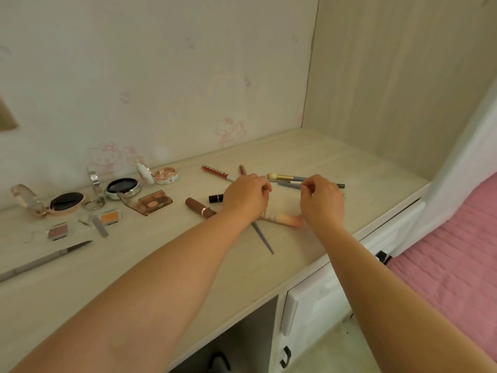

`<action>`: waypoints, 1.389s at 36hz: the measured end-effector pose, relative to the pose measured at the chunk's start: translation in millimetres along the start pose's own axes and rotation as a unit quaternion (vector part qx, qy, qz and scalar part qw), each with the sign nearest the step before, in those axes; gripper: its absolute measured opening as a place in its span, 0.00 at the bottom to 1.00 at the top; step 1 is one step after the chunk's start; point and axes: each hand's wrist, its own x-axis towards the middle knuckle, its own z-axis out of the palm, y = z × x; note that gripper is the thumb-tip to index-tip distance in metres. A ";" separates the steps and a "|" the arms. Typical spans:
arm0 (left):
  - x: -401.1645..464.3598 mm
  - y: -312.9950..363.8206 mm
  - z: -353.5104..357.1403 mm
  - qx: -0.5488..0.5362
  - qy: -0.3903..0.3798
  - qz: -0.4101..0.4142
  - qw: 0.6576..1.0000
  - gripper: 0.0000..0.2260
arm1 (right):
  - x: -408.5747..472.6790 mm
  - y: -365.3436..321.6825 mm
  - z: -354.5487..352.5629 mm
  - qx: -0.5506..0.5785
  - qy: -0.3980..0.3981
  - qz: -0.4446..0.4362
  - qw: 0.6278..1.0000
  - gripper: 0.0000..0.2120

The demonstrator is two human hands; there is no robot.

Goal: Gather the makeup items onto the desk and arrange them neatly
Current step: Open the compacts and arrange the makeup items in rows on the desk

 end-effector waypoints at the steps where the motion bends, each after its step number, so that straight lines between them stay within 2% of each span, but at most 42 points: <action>1: 7.3 4.4 3.7 0.002 -0.001 0.011 1.000 0.09 | 8.8 5.2 -2.2 -0.001 0.014 0.012 1.000 0.08; 9: 56.5 29.7 33.3 0.050 -0.062 0.058 0.995 0.12 | 55.5 58.8 -13.5 -0.007 0.103 0.097 0.990 0.09; 11: 68.4 32.8 38.8 0.050 -0.064 0.059 0.995 0.11 | 62.5 66.6 -11.3 -0.002 0.104 0.108 0.989 0.09; 17: 90.6 37.2 54.6 0.043 -0.081 0.049 0.995 0.09 | 71.9 76.2 -2.6 -0.119 0.007 0.108 0.987 0.12; 23: 97.1 39.3 60.1 0.053 -0.103 0.051 0.992 0.07 | 75.1 79.3 0.1 -0.157 -0.015 0.114 0.981 0.13; 29: 96.3 46.4 54.2 0.183 -0.127 0.144 0.964 0.06 | 72.7 79.6 -0.6 -0.175 -0.079 0.064 0.979 0.14; 34: 90.2 47.2 52.9 0.267 -0.068 0.228 0.934 0.09 | 72.2 79.1 -8.1 -0.148 -0.143 0.054 0.977 0.11; 36: 87.3 47.5 48.2 0.243 -0.023 0.233 0.941 0.08 | 73.5 77.4 -15.9 -0.081 -0.144 0.059 0.984 0.08; 39: 80.8 50.3 33.1 0.183 0.030 0.230 0.955 0.08 | 69.3 64.2 -29.9 0.091 -0.087 0.056 0.990 0.04; 44: 38.5 35.3 -2.1 0.106 0.078 0.218 0.967 0.09 | 37.0 24.7 -37.9 0.278 -0.041 0.060 0.958 0.05; 46: 13.2 26.5 -17.2 0.107 0.089 0.222 0.965 0.11 | 21.9 6.2 -35.7 0.381 -0.071 0.093 0.917 0.06; 50: -36.9 11.2 -47.9 0.069 0.116 0.153 0.979 0.12 | -13.5 -37.2 -19.1 0.601 -0.153 0.165 0.767 0.07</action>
